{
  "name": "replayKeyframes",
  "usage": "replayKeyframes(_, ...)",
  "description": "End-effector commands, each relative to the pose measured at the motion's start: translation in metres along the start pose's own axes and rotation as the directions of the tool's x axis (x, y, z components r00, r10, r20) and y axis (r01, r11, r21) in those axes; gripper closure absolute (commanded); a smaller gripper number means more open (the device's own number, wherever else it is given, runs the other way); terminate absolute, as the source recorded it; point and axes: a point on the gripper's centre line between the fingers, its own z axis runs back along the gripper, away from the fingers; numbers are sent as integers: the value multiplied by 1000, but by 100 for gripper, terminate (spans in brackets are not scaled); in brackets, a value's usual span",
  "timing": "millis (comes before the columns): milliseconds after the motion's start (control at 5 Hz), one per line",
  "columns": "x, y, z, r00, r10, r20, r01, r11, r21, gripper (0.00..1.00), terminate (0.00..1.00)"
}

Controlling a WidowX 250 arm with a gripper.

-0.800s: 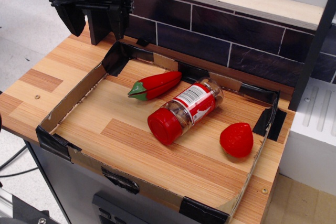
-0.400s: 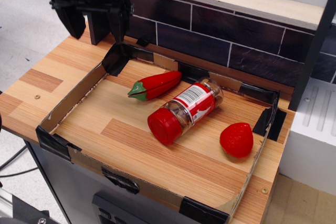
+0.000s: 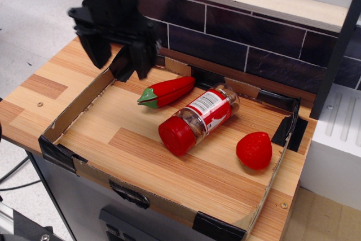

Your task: Upright basil bottle

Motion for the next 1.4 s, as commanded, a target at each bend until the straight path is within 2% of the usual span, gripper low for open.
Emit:
replayKeyframes(0,-13,-26,-17,945,-321,-66,320,947,-27,0,0)
replayKeyframes(400,-15,-38,-33,940,-342,-3,341,938,-71,0,0)
replayKeyframes(600,-10,-47,-31,954,-300,13,299,948,-109,0,0)
replayKeyframes(800,-5,-52,-33,970,-243,13,243,965,-95,0,0)
replayKeyframes(1200,-15,-55,-55,975,-221,-37,221,975,17,0,0)
